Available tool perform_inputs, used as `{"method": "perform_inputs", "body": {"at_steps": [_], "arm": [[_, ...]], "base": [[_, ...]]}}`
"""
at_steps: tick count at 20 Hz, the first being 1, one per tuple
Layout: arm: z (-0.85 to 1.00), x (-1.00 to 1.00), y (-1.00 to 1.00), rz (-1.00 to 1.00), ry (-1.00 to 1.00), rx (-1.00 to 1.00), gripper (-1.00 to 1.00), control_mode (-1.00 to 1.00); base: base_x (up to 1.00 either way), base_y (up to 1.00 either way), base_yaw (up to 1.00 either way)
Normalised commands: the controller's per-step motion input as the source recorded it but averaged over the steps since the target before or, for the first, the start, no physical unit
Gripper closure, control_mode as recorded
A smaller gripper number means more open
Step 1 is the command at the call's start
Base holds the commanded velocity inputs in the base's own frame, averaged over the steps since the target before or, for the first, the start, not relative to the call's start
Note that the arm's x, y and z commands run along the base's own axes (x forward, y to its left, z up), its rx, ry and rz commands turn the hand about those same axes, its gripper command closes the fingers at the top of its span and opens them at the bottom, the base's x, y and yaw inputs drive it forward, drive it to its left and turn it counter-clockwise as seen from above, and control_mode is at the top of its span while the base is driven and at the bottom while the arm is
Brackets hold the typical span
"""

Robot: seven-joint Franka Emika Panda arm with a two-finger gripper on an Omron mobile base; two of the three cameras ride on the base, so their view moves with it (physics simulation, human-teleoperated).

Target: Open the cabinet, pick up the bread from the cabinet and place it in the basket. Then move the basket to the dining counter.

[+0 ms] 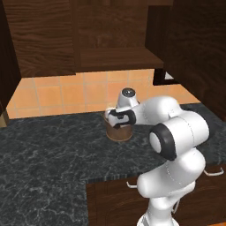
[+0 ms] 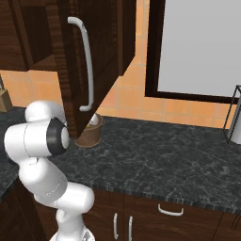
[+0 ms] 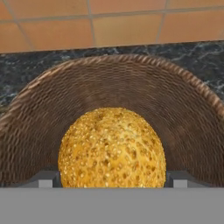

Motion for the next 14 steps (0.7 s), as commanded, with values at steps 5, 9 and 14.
{"method": "perform_inputs", "body": {"at_steps": [5,9,14], "arm": [[-0.23,0.2,0.0,0.0,0.0,-0.02,1.0,-1.0],[-0.12,0.17,0.0,0.0,0.0,-0.01,1.0,-1.0],[-0.01,0.09,0.0,0.0,0.0,0.0,1.0,-1.0]], "base": [[0.0,0.0,0.0],[0.0,0.0,0.0],[0.0,0.0,0.0]]}}
